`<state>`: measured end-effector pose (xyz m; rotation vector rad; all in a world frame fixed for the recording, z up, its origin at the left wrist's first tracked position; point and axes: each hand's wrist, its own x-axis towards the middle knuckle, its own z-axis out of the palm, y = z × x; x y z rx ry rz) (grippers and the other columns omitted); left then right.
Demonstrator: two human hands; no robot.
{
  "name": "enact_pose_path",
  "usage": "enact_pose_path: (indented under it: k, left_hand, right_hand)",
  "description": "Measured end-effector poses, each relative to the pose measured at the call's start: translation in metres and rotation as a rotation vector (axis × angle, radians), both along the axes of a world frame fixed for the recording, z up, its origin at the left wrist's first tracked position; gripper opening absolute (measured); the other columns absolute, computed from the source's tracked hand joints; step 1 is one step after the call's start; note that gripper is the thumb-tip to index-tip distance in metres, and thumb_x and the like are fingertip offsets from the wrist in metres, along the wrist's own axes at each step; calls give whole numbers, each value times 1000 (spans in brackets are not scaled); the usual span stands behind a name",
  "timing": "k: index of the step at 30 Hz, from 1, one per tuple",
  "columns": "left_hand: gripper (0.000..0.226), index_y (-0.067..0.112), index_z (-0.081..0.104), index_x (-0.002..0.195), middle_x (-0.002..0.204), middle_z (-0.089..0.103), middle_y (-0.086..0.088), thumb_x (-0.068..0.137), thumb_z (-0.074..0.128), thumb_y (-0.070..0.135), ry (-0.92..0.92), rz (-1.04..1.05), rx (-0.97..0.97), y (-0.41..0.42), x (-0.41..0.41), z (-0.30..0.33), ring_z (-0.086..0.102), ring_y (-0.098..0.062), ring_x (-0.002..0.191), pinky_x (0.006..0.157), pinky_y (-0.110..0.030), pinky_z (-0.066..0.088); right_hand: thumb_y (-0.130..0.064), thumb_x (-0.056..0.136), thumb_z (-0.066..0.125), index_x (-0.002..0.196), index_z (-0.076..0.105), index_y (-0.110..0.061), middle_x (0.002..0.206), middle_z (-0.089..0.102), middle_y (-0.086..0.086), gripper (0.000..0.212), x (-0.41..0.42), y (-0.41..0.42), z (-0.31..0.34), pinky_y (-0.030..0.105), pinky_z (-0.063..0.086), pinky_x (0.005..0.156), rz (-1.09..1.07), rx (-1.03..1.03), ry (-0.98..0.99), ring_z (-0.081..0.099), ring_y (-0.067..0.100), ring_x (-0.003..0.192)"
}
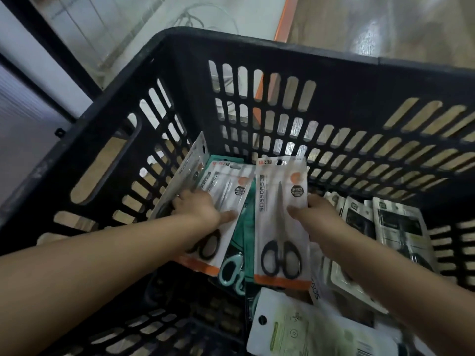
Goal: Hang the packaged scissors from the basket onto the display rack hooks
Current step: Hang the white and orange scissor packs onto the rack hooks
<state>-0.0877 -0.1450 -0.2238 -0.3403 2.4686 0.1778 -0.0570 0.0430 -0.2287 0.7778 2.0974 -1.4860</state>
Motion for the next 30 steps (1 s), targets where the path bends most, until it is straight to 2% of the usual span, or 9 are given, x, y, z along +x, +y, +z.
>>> enact_pose_path:
  k: [3,7,14,17,20,21,23,27,30]
  left_hand:
    - [89,5,35,134,141,29,-21,76,58,67,16,26,39,-1,4,-3,31,-37,131,105,-44,35]
    - [86,1,42,128,131,45,-20,76,56,68,73,38,68,-8,3,-7,43,-36,121,99,-46,42]
    - [77,7,42,127,128,49,-12,70,78,46,101,52,148,-8,8,1,50,-31,115,95,-44,46]
    - [73,7,40,128,127,47,-11,72,80,32,146,118,230,-4,6,4,50,-30,118,95,-37,45]
    - [52,9,46,125,107,49,-2,81,73,19,94,269,435,-2,-3,11,51,-20,107,83,-27,38]
    - [50,8,47,128,110,50,-2,84,70,16,59,304,467,-3,-6,13,49,-19,103,82,-25,35]
    - [45,7,51,129,122,55,-4,87,64,13,10,359,496,-8,-12,13,52,-22,108,85,-26,37]
    - [35,7,56,124,124,60,-9,89,60,6,-52,467,566,-9,-14,16,55,-28,115,94,-35,43]
    - [36,10,53,127,127,58,-10,91,57,8,-39,502,589,-7,-9,29,57,-24,109,86,-32,44]
  right_hand:
    - [-9,93,52,103,59,-15,98,66,8,14,3,-1,-3,49,49,91,-4,-12,-1,62,28,94]
    - [-10,93,51,102,58,-16,101,66,9,12,5,-5,-5,48,49,92,9,-45,-17,62,30,96]
    - [-9,94,49,92,55,-20,89,64,3,12,7,-7,-6,37,48,83,-17,-77,-14,60,26,89]
    - [-12,95,50,101,59,-15,100,66,8,11,8,-7,-6,46,48,94,-29,-103,-28,61,29,98]
    - [-16,96,49,113,59,-14,107,66,8,20,9,-5,-8,49,46,97,-68,-143,-36,60,29,102]
    - [-18,96,48,116,58,-15,110,65,7,23,9,-4,-9,49,45,98,-81,-150,-42,59,28,105]
    - [-22,96,49,122,56,-16,116,63,7,28,10,-2,-13,50,43,100,-131,-172,-55,57,29,110]
    - [-34,89,56,130,51,-17,129,57,8,44,18,2,-21,54,41,101,-260,-241,-93,52,33,119]
    - [-38,88,57,136,45,-19,134,54,8,53,29,4,-14,57,38,103,-343,-266,-124,50,33,123]
